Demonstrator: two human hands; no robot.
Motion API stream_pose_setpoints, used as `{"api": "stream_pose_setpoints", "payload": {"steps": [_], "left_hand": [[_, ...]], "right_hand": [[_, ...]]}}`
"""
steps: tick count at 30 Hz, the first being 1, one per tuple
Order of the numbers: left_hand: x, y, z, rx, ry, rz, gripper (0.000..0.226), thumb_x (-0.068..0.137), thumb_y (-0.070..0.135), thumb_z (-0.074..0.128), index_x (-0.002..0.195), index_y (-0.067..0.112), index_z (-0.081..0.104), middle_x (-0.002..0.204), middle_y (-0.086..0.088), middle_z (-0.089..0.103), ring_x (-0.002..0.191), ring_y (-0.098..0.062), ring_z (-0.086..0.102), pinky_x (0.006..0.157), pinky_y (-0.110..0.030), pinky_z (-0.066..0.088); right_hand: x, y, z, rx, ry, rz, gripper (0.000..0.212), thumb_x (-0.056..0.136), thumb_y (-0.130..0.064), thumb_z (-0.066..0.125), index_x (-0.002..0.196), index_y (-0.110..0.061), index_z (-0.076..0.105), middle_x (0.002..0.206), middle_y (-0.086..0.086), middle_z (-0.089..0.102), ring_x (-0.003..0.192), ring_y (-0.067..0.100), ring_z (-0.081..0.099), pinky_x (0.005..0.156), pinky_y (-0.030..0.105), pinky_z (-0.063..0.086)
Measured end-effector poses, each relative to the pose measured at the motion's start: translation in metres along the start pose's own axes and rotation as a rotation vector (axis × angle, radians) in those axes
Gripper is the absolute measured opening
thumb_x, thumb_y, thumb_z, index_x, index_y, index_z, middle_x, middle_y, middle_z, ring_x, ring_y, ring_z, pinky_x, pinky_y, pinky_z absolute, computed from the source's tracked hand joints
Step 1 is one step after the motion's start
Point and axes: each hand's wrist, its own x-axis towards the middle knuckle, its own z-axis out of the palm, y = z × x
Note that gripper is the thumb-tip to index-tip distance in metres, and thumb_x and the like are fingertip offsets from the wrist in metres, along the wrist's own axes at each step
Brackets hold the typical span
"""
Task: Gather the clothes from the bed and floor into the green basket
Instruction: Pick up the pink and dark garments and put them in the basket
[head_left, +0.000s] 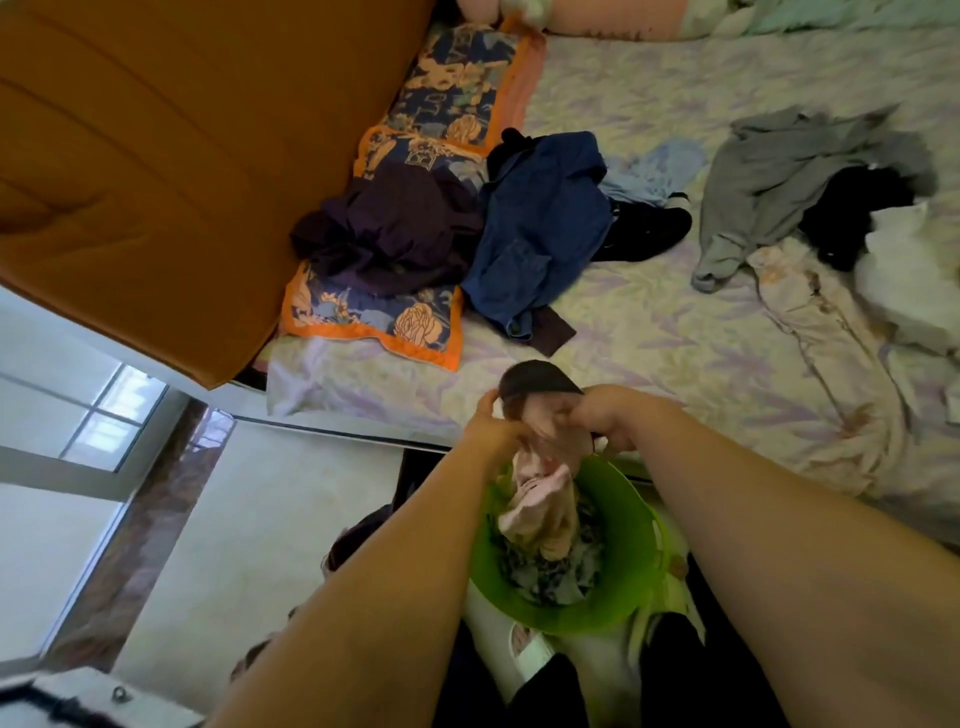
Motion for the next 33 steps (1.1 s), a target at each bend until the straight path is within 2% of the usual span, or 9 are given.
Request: {"api": "stream_pose_setpoints", "payload": {"steps": [2,4,9,13,17,21,23,27,33], "left_hand": [[0.007,-0.006,-0.003,0.053,0.028,0.08,0.042,0.088,0.006,0.062,0.125,0.024,0.057,0.101,-0.011,0.065,0.079,-0.021,0.058,0.07,-0.032,0.051],[0.009,-0.012,0.0,0.221,-0.065,0.099,0.026,0.091,0.007,0.059,0.113,0.018,0.064,0.116,-0.016,0.065,0.094,-0.024,0.059,0.087,-0.036,0.05],[-0.003,-0.02,0.009,0.641,-0.306,-0.043,0.022,0.095,0.005,0.048,0.109,0.014,0.062,0.103,-0.009,0.055,0.078,-0.018,0.051,0.072,-0.029,0.044],[-0.001,-0.033,0.009,0.745,-0.404,-0.251,0.023,0.096,0.018,0.051,0.117,0.009,0.057,0.121,-0.021,0.061,0.091,-0.032,0.059,0.089,-0.046,0.055],[0.006,-0.03,0.01,0.63,-0.209,-0.1,0.019,0.098,0.021,0.047,0.111,0.015,0.06,0.128,-0.021,0.055,0.103,-0.034,0.058,0.095,-0.044,0.048],[0.025,-0.03,0.008,0.664,-0.125,-0.022,0.053,0.099,0.024,0.047,0.148,0.011,0.03,0.124,-0.019,0.056,0.092,-0.025,0.051,0.078,-0.036,0.045],[0.035,-0.028,0.009,0.664,-0.125,-0.047,0.063,0.098,0.024,0.049,0.153,0.012,0.02,0.12,-0.018,0.056,0.091,-0.027,0.054,0.071,-0.035,0.045],[0.046,-0.013,0.012,0.697,-0.126,-0.024,0.059,0.099,0.026,0.05,0.15,0.009,0.024,0.143,-0.021,0.042,0.122,-0.037,0.051,0.096,-0.042,0.046],[0.075,0.022,0.026,0.775,-0.13,0.032,0.065,0.101,0.029,0.046,0.155,0.01,0.013,0.156,-0.018,0.028,0.138,-0.034,0.036,0.11,-0.04,0.036]], "right_hand": [[0.005,0.01,0.005,0.042,-0.021,-0.03,0.031,0.095,-0.023,0.058,0.123,-0.01,0.054,0.131,0.016,0.053,0.119,0.036,0.052,0.094,0.049,0.052],[0.011,0.021,0.013,0.007,-0.078,-0.035,0.025,0.093,-0.02,0.06,0.117,-0.012,0.057,0.124,0.016,0.056,0.115,0.035,0.055,0.093,0.046,0.053],[0.026,0.057,0.043,-0.019,-0.311,0.096,0.042,0.089,-0.022,0.066,0.127,-0.01,0.054,0.127,0.01,0.054,0.116,0.028,0.055,0.082,0.041,0.059],[0.033,0.063,0.05,0.089,-0.439,0.167,0.053,0.088,-0.019,0.068,0.135,-0.005,0.048,0.14,0.014,0.048,0.128,0.035,0.048,0.084,0.045,0.057],[0.044,0.053,0.047,0.196,-0.214,0.14,0.044,0.093,-0.025,0.059,0.132,-0.005,0.05,0.132,0.018,0.053,0.12,0.037,0.053,0.088,0.049,0.055],[0.051,0.047,0.03,-0.083,0.225,-0.049,0.049,0.096,-0.027,0.052,0.142,-0.011,0.04,0.147,0.012,0.043,0.131,0.031,0.044,0.106,0.036,0.038],[0.056,0.046,0.025,-0.083,0.202,-0.076,0.051,0.095,-0.03,0.055,0.142,-0.012,0.042,0.149,0.01,0.041,0.134,0.028,0.042,0.108,0.034,0.035],[0.066,0.037,0.022,-0.035,0.154,-0.098,0.059,0.092,-0.031,0.062,0.142,-0.011,0.04,0.149,0.011,0.039,0.135,0.028,0.041,0.108,0.034,0.035],[0.088,0.011,0.004,-0.013,0.137,-0.12,0.068,0.092,-0.03,0.061,0.149,-0.01,0.029,0.152,0.013,0.034,0.135,0.03,0.04,0.106,0.035,0.037]]}}
